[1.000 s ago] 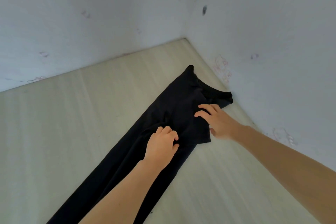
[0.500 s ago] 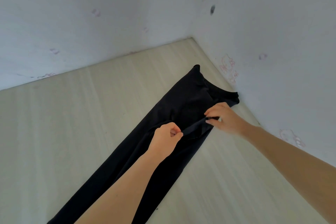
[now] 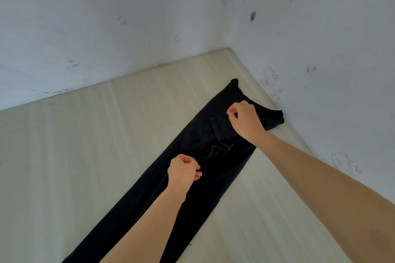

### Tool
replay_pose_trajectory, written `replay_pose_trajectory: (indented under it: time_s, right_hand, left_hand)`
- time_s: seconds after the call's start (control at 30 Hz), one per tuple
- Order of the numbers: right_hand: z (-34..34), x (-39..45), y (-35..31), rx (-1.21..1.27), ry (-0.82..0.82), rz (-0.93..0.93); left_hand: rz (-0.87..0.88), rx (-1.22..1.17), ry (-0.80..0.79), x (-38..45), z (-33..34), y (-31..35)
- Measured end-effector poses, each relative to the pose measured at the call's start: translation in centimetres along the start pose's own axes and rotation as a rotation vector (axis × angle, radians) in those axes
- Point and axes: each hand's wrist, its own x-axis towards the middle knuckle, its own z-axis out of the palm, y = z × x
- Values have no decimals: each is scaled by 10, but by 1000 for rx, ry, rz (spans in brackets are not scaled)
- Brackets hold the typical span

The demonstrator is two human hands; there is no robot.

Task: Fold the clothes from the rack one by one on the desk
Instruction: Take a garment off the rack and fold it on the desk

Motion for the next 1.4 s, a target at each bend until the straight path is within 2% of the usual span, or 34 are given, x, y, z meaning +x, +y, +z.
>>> replay_pose_trajectory:
  time_s: [0.1,0.23,0.43,0.53,0.63,0.73,0.93,1.13,1.23,1.33,1.4]
  right_hand:
    - [-6,-28,12,-12,7,29]
    - [-4,-86,26,91,26,175]
    - [9,-160,-5,202,-228,398]
    - [17,-191,-26,404,-305,531]
    - [34,-234,-50,670,-319,627]
    - [56,-276,-78,800,-270,696]
    - [109,-336,-141,803,-379,860]
    - [145,-343,-188,604,-216,932]
    - [152,-342,-197,484,-180,945]
    - [154,-347,-200,492,-81,986]
    - [155,-357,-209,577,45,1036]
  left_hand:
    - [54,110,-16,-10,-13,-8]
    - [233,341,3,-35,-50,-23]
    - [291,528,180,-61,-117,-60]
    - [273,578,282,-68,-147,-76]
    - [239,708,297,-75,-177,-90]
    - [217,833,261,-74,-204,-106]
    - [224,966,86,-60,-239,-112]
    - [297,1097,-133,-51,-249,-101]
    - [316,1012,-234,-46,-257,-96]
    - [327,895,-256,-47,-266,-95]
    - [384,920,-268,-53,-274,-95]
